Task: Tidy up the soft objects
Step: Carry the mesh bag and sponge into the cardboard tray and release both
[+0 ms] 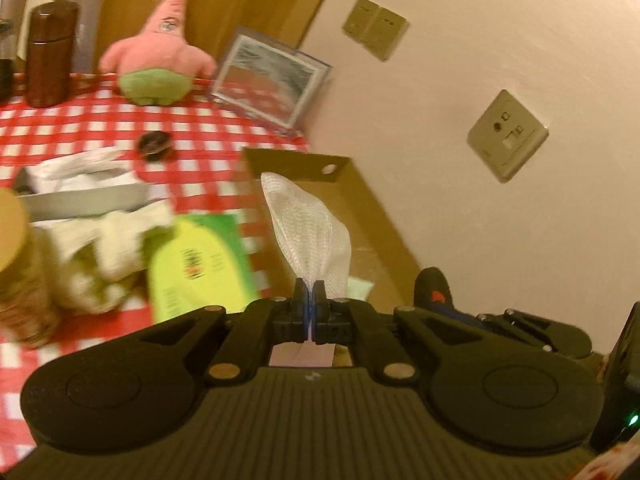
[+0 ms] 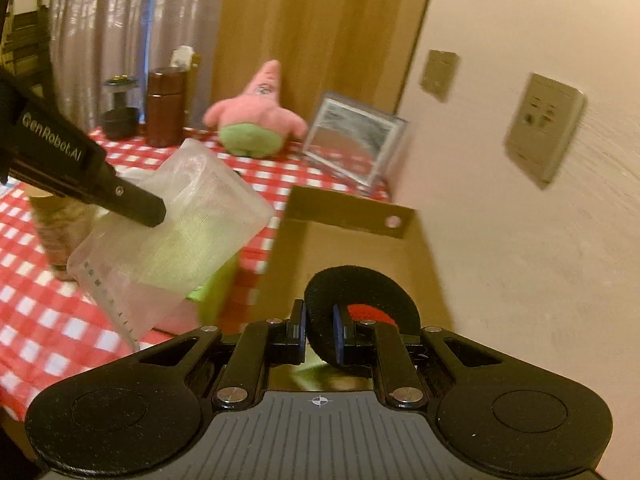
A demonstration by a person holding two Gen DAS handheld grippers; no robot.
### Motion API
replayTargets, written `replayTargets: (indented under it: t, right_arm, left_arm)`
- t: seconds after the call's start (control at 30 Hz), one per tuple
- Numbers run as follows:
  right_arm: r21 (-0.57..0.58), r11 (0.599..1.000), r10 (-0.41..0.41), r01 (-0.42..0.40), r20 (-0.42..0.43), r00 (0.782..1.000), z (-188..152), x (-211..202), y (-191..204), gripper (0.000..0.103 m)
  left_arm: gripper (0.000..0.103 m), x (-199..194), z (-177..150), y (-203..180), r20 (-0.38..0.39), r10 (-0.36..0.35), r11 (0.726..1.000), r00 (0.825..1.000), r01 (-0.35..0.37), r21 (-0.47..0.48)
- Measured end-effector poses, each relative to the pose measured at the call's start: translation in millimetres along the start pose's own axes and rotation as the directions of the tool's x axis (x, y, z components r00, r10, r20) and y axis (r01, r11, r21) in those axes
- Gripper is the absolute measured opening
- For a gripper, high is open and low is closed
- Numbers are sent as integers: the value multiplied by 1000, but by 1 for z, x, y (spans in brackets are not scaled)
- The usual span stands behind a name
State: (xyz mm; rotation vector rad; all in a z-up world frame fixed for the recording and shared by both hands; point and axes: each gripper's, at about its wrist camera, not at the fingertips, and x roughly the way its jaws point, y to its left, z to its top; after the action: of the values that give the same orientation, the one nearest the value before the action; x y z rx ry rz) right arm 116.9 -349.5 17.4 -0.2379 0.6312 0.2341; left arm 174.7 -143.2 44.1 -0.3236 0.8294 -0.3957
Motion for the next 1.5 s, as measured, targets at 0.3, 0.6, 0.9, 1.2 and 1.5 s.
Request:
replayTargets:
  t: [0.3, 0.6, 0.9, 1.2, 1.5]
  right_arm:
    - [10, 1000, -16, 16, -12, 1000, -3, 23, -47, 13]
    - [42, 999, -5, 6, -33, 999, -7, 48, -57, 13]
    - [66, 998, 16, -13, -56, 998, -12, 61, -51, 14]
    - [96, 994, 53, -48, -45, 998, -5, 72, -48, 28]
    - [174, 984, 56, -50, -32, 998, -7, 46, -38, 47]
  left_arm:
    - [0, 57, 24, -32, 12, -16, 1000, 1000, 16, -23]
    - [7, 98, 27, -36, 4, -11, 999, 1000, 11, -46]
    - [19, 91, 16, -18, -2, 35, 999, 999, -35, -23]
    - [25, 61, -6, 0, 11, 80, 997, 997, -79, -10]
    - [35, 17, -25, 17, 57, 150, 988, 987, -152, 38]
